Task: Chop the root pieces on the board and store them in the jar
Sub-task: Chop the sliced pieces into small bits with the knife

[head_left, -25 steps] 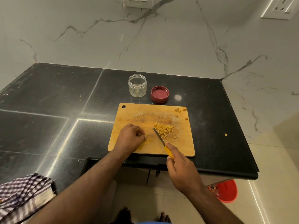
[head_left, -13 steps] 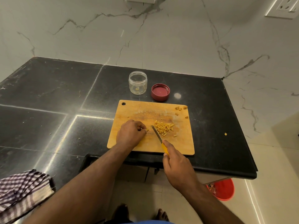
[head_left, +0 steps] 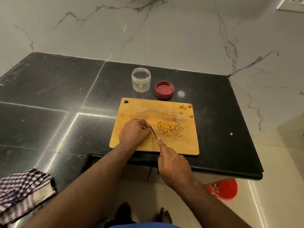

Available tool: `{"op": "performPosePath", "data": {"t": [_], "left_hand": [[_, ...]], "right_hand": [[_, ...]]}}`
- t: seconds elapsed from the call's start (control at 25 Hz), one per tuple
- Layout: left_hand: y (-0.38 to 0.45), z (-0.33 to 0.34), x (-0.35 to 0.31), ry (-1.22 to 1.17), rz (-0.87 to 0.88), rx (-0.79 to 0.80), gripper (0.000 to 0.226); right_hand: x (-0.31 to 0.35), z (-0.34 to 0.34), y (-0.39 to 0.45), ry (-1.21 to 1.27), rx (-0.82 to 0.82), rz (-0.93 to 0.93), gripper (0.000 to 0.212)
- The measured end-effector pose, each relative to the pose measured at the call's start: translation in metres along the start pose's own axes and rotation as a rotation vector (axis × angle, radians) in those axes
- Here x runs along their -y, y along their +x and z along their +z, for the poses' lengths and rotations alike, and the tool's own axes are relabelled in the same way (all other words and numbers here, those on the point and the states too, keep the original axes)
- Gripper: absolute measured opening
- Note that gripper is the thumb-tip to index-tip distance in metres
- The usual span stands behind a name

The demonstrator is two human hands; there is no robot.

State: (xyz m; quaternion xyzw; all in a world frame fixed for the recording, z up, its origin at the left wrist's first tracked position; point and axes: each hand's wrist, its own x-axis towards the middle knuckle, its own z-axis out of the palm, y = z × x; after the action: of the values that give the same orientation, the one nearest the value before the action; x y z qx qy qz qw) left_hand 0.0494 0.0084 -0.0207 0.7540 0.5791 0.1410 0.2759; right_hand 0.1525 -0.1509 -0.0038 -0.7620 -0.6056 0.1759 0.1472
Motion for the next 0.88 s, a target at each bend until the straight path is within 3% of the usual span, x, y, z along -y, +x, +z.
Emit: {"op": "performPosePath", "data": {"t": [0.44,0.88], "left_hand": [[0.001,0.003,0.007,-0.023,0.028,0.005,0.013],[0.001,0.004,0.006,-0.015,0.02,-0.003,0.009]], "right_hand": [[-0.004,-0.002,-0.014,0.096,-0.092,-0.02,0.052],[-0.002,0.002,-0.015,0.047,-0.031,-0.014,0.052]]}}
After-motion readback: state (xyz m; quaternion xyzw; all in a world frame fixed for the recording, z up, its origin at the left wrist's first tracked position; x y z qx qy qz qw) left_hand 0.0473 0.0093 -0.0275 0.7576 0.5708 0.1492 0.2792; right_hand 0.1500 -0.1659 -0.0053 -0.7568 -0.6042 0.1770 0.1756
